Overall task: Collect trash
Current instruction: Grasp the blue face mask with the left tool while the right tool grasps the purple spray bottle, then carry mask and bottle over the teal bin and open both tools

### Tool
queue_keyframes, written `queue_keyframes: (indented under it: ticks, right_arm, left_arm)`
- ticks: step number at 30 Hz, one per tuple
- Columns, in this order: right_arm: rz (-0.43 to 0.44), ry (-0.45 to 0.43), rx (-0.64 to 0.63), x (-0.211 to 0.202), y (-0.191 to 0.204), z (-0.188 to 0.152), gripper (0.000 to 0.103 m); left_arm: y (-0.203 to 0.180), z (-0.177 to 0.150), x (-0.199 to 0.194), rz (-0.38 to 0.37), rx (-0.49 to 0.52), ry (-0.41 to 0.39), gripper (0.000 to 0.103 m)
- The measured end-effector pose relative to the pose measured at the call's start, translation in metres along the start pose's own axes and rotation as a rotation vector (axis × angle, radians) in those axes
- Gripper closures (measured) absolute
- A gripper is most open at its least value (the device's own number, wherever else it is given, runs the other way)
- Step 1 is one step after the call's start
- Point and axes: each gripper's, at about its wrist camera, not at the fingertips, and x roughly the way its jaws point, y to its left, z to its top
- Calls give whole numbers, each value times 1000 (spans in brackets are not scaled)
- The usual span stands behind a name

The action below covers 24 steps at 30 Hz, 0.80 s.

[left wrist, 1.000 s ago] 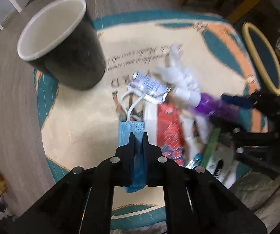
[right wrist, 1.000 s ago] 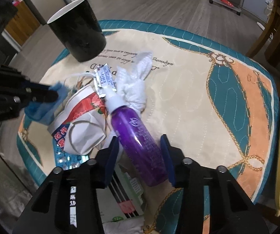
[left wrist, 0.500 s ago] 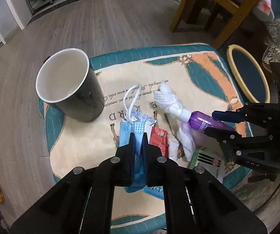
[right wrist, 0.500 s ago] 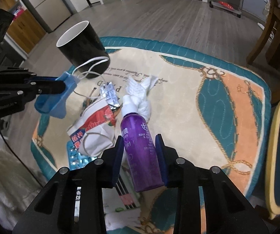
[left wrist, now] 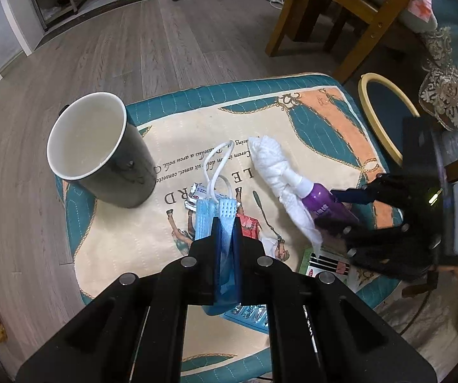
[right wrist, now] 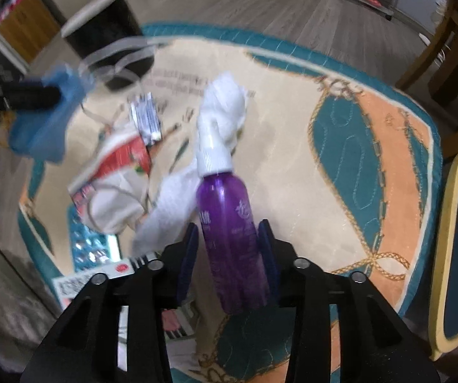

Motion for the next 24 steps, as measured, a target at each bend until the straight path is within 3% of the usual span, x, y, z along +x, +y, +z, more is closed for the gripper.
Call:
queue_keyframes:
  ticks: [3, 5, 13, 20, 24]
  right_arm:
    - [-27, 21, -21, 10, 5, -4, 60]
    - [-12, 15, -9, 9, 4, -3, 67]
    - [74, -105, 51, -34, -3, 0, 70]
    - [126, -245, 168, -92, -32, -5, 70]
    - [138, -318, 236, -119, -54, -16, 70]
  left_arm:
    - [-2, 0, 1, 3, 4, 3, 97]
    - [-3, 1, 0, 3, 11, 0, 97]
    - [-3, 3, -9, -4, 0, -41, 97]
    - [-16, 14, -29, -6, 24, -127, 97]
    - [-35, 24, -45, -26, 51, -216, 97]
